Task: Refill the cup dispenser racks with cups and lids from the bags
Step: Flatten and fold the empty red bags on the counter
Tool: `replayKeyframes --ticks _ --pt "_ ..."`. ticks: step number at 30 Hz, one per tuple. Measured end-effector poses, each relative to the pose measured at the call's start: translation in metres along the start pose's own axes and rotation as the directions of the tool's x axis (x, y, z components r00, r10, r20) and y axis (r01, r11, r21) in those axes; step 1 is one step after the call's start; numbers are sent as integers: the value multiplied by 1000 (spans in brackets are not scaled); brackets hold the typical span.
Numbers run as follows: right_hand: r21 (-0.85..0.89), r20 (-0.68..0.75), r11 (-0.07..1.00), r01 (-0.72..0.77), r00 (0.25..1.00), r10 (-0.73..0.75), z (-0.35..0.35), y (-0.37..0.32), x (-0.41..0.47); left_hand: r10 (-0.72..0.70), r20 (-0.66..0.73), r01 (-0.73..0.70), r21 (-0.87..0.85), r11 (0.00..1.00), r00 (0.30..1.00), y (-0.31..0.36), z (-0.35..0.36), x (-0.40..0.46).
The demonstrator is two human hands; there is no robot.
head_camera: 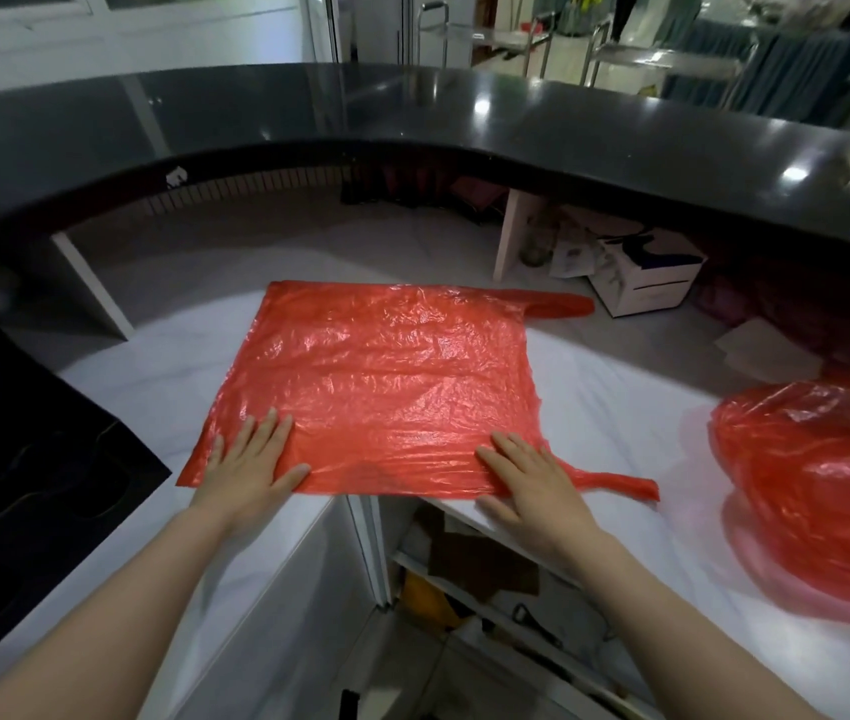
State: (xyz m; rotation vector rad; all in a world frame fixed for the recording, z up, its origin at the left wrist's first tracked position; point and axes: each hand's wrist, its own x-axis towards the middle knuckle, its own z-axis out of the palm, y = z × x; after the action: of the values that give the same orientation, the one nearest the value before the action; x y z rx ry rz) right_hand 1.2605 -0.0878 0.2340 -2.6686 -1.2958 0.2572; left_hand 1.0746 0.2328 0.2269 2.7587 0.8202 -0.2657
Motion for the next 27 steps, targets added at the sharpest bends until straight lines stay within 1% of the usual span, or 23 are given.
replayKeyframes --ticks 2,3,5,7,9,12,14,16,18,22,25,27 --pt "54 -67 995 -79 994 83 -1 6 -8 1 -7 -1 5 1000 1000 0 1 1" --pt "65 -77 993 -102 991 107 -2 9 -11 1 -11 -1 9 1000 1000 0 1 1" --pt "64 -57 992 -111 992 114 -4 11 -13 15 -17 -15 4 1000 1000 0 1 0" --pt "70 -39 991 -114 992 117 -7 13 -12 66 -51 -68 -43 997 997 -3 1 -5" --pt "41 -28 989 -140 990 141 -9 15 -12 133 -93 -143 -107 984 987 -7 -2 -11" --pt "-66 -31 978 -200 980 198 -10 14 -13 227 -77 -232 -60 971 971 -12 -6 -20" --pt "-107 -24 984 -144 990 142 -11 0 -8 259 -80 -264 -67 962 963 -10 -8 -25" --pt "-139 12 990 -14 1000 16 -7 -25 -2 276 -91 -283 -72 956 957 -5 -9 -28" --pt "-128 6 990 64 998 -63 1 -51 4 311 -101 -314 -13 949 945 2 -9 -31" --pt "-89 -106 996 21 994 -30 5 -70 5 377 -112 -372 64 926 919 11 -10 -37" --pt "-64 -224 996 54 972 -67 7 -66 -3 418 -166 -414 61 908 893 8 -11 -40" --pt "-44 -249 998 43 967 -53 3 -64 -4 424 -192 -422 56 905 885 4 -13 -40"
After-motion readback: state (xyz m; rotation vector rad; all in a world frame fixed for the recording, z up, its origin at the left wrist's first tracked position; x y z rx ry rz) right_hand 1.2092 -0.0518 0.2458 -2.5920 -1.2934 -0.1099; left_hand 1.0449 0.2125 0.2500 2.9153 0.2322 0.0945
